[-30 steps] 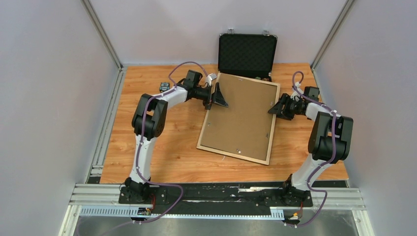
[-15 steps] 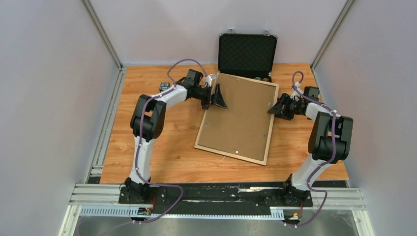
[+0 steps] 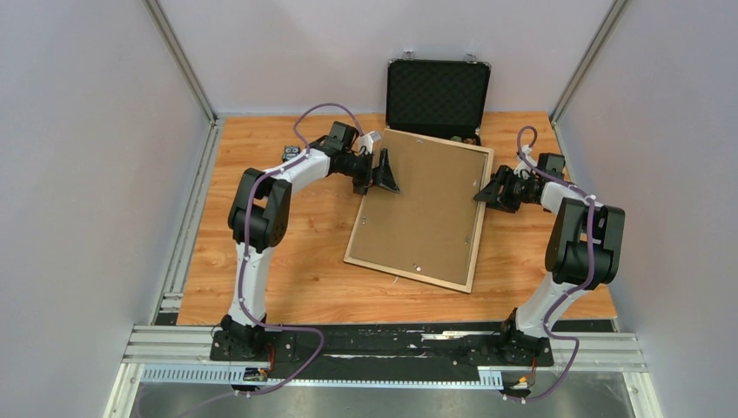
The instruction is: Put the photo into the frame
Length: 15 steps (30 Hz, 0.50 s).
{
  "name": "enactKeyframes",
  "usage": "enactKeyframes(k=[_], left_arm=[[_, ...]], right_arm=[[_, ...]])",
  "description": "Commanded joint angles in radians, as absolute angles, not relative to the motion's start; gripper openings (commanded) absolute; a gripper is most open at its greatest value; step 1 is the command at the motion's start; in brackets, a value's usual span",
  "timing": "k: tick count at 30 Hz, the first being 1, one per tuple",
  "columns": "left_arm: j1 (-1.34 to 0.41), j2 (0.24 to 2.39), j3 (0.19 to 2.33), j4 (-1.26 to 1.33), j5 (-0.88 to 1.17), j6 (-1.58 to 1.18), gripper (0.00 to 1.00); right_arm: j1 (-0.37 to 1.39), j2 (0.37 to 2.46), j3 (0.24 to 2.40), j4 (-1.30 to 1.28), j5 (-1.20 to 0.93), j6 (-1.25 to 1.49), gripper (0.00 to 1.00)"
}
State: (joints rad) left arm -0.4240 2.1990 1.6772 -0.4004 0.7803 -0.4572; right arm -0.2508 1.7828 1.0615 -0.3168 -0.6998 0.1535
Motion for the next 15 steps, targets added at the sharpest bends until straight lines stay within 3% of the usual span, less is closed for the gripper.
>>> enactKeyframes(k=[1, 15], left_arm=[[-0.42, 2.167, 1.698, -0.461, 0.685, -0.401, 1.0], [-0.466, 2.147, 1.743, -0.554, 0.574, -0.338, 1.0]], right_arm=[[-0.247, 1.782, 1.078, -0.296, -0.721, 0.16, 0.52], [-0.246, 1.783, 1.074, -0.293, -0.721, 0.159, 0.52]])
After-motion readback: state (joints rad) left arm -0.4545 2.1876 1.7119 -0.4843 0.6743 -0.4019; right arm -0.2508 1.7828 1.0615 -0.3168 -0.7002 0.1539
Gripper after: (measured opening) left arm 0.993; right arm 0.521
